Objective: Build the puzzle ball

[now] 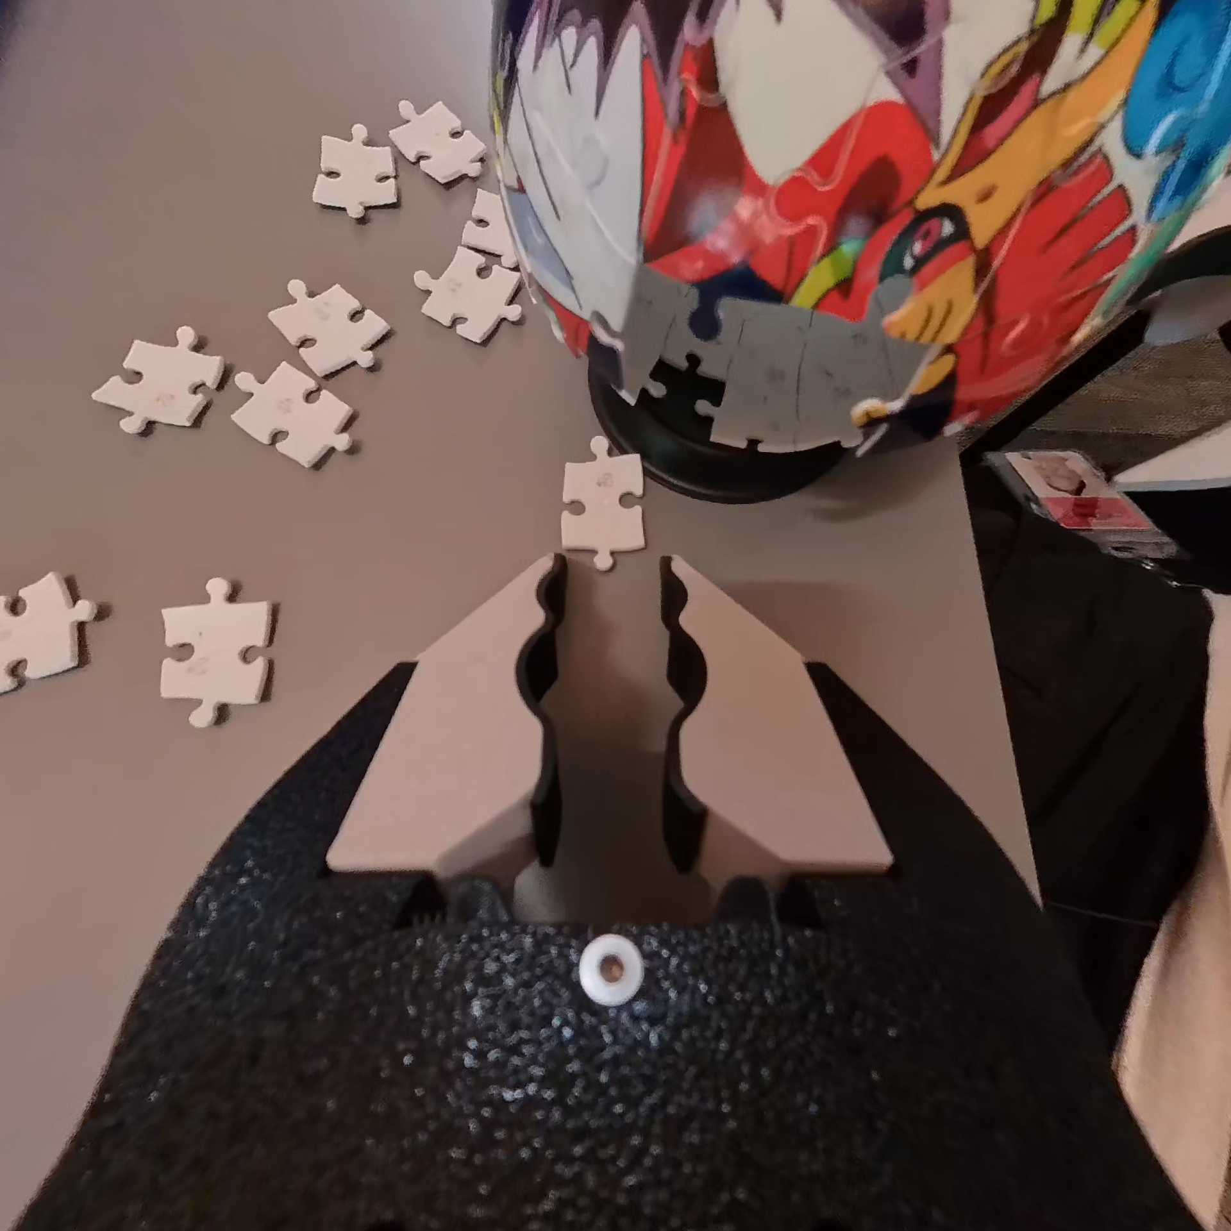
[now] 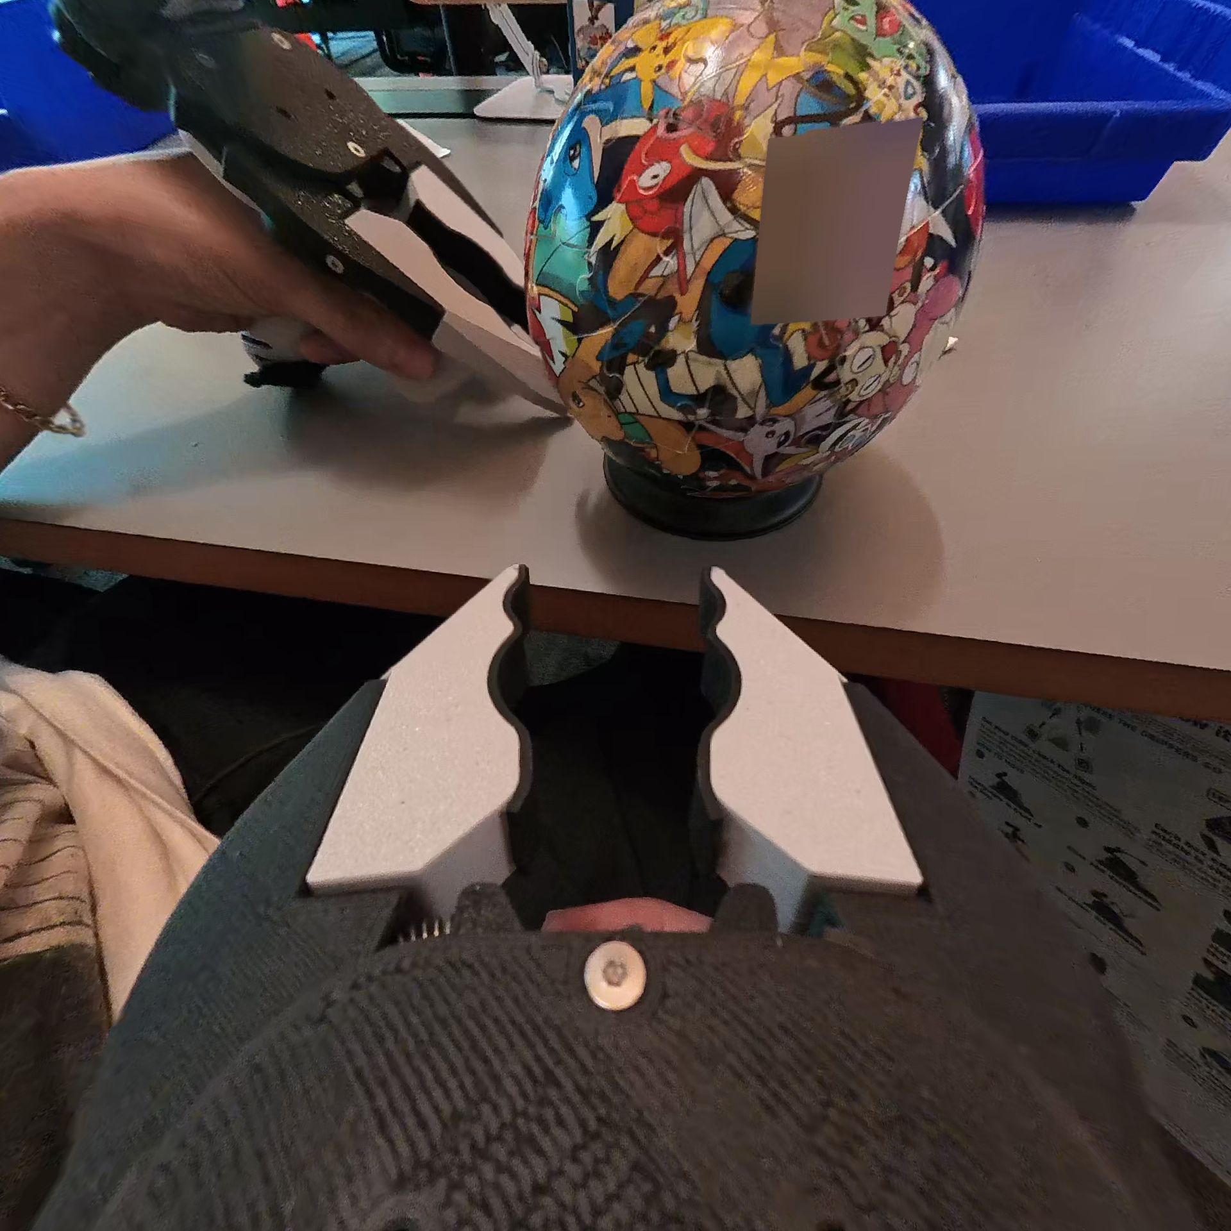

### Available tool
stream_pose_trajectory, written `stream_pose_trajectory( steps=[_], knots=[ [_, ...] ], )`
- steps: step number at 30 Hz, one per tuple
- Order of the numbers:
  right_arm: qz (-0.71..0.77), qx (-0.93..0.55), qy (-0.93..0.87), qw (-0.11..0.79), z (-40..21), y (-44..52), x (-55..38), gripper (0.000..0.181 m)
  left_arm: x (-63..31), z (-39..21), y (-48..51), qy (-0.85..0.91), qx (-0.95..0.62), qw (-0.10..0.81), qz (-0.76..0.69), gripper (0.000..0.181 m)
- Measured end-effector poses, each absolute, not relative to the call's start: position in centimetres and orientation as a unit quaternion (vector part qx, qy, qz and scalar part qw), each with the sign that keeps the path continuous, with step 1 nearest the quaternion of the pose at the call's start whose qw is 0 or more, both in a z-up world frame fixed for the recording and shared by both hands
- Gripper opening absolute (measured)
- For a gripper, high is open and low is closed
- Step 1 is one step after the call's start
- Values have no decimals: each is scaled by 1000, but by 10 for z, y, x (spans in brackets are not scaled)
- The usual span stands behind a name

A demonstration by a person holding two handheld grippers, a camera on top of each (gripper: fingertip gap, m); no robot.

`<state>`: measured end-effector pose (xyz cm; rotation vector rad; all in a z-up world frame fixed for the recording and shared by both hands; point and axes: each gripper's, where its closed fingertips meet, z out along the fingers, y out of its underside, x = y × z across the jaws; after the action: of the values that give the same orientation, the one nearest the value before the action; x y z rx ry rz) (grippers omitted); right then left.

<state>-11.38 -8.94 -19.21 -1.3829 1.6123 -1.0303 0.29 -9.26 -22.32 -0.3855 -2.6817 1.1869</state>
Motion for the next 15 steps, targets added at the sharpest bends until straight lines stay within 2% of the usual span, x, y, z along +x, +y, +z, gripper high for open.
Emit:
stream_pose_trajectory(
  steps=[5, 10, 15],
  knots=[
    [-401, -543, 631, 382, -193, -88, -113, 50, -2, -222, -99, -903, -118, 112, 398, 32],
    [-398, -543, 633, 382, -196, -88, -113, 50, 5, -225, -107, -905, -121, 77, 400, 16],
    [-399, -540, 636, 382, -197, -90, -114, 50, 8, -224, -106, -906, -113, 69, 402, 15]
  ],
)
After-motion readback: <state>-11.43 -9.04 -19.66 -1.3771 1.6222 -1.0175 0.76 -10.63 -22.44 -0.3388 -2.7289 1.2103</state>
